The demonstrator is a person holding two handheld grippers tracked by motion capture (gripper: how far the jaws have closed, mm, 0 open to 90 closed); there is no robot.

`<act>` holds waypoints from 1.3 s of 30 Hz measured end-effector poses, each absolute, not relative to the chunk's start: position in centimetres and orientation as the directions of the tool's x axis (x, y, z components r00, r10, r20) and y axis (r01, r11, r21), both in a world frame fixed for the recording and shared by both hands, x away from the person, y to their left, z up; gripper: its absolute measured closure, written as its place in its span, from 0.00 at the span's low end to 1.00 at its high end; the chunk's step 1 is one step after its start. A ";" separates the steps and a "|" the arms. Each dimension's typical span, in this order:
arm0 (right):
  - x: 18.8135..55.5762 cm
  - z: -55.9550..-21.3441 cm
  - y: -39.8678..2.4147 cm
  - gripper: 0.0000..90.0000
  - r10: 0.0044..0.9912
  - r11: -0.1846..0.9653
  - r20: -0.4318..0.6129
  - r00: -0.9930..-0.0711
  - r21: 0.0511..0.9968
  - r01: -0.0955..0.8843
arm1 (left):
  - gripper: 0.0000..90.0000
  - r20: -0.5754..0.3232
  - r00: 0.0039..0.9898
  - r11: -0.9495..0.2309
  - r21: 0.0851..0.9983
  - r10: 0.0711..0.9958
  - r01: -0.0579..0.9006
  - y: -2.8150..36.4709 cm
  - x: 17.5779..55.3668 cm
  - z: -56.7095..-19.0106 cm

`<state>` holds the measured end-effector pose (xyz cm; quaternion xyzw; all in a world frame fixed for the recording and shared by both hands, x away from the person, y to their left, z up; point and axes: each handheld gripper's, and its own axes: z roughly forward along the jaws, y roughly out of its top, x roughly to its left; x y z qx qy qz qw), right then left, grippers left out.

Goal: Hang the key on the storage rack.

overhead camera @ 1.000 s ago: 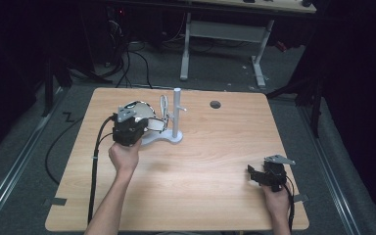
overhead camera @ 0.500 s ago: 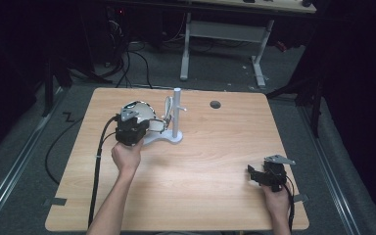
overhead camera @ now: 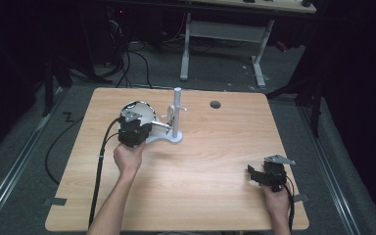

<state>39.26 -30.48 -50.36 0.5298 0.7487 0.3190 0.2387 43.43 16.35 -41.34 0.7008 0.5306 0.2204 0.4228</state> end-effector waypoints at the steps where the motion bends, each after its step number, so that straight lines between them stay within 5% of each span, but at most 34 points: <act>1: 39.3 -50.4 -30.5 0.30 0.946 0.235 -0.020 -0.325 0.731 0.641 | 0.93 -0.139 0.343 -0.082 0.826 0.929 0.558 16.3 43.4 -41.4; 18: 39.3 -50.4 -30.5 0.30 0.946 0.235 -0.019 -0.324 0.730 0.642 | 0.60 -0.133 0.364 -0.100 0.825 0.922 0.556 17.1 41.9 -42.2; 39: 39.3 -50.4 -30.5 0.30 0.946 0.235 -0.019 -0.324 0.730 0.642 | 0.46 -0.133 0.365 -0.100 0.827 0.922 0.553 18.7 39.5 -41.9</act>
